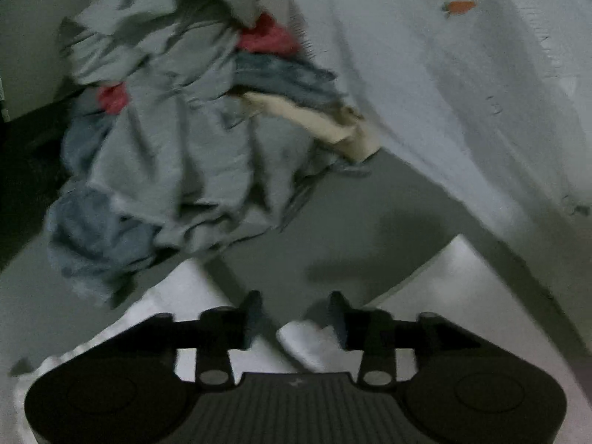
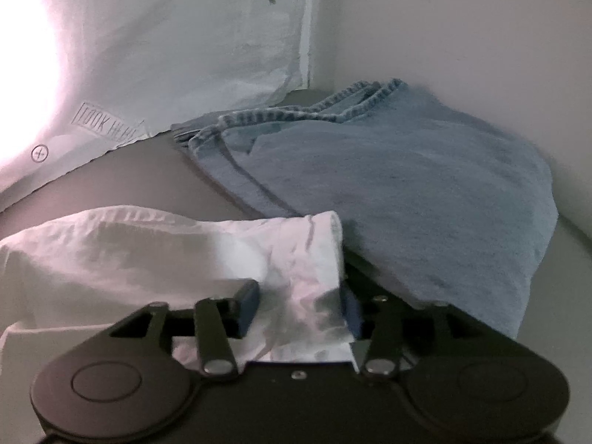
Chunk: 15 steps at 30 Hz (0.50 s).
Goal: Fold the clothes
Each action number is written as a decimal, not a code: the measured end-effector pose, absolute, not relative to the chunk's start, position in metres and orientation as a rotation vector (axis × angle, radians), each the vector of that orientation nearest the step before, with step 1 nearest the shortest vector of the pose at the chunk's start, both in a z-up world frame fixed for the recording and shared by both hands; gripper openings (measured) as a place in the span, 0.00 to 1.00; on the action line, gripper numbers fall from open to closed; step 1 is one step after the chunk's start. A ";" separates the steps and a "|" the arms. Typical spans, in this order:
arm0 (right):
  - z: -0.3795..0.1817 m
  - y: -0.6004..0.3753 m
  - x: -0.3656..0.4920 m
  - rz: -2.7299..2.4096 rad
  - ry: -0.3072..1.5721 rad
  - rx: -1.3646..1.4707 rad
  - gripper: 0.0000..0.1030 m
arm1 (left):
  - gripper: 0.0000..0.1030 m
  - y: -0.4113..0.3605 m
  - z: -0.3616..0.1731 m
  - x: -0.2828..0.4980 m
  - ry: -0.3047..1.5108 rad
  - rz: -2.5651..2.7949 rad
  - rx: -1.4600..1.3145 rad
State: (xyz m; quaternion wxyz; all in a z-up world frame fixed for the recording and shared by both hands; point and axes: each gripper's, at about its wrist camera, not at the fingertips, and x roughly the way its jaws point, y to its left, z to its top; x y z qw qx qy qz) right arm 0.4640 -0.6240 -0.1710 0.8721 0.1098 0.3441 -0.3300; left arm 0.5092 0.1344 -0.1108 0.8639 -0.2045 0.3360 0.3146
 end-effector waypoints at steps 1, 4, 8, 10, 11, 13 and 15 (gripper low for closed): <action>-0.171 -0.625 0.465 -0.689 0.724 0.238 0.54 | 0.50 0.133 -0.109 0.519 0.704 0.623 -0.417; -0.169 -0.626 0.470 -0.682 0.746 0.258 0.62 | 0.65 0.128 -0.112 0.559 0.722 0.487 -0.383; -0.166 -0.631 0.473 -0.671 0.766 0.319 0.72 | 0.66 0.115 -0.131 0.619 0.781 0.344 -0.313; -0.164 -0.634 0.476 -0.659 0.778 0.359 0.77 | 0.72 0.105 -0.144 0.650 0.812 0.312 -0.243; -0.164 -0.635 0.478 -0.654 0.786 0.372 0.80 | 0.75 0.102 -0.152 0.665 0.827 0.297 -0.210; -0.163 -0.636 0.480 -0.658 0.795 0.382 0.81 | 0.79 0.097 -0.169 0.691 0.856 0.276 -0.147; -0.164 -0.635 0.483 -0.666 0.804 0.377 0.81 | 0.79 0.095 -0.186 0.713 0.898 0.277 -0.092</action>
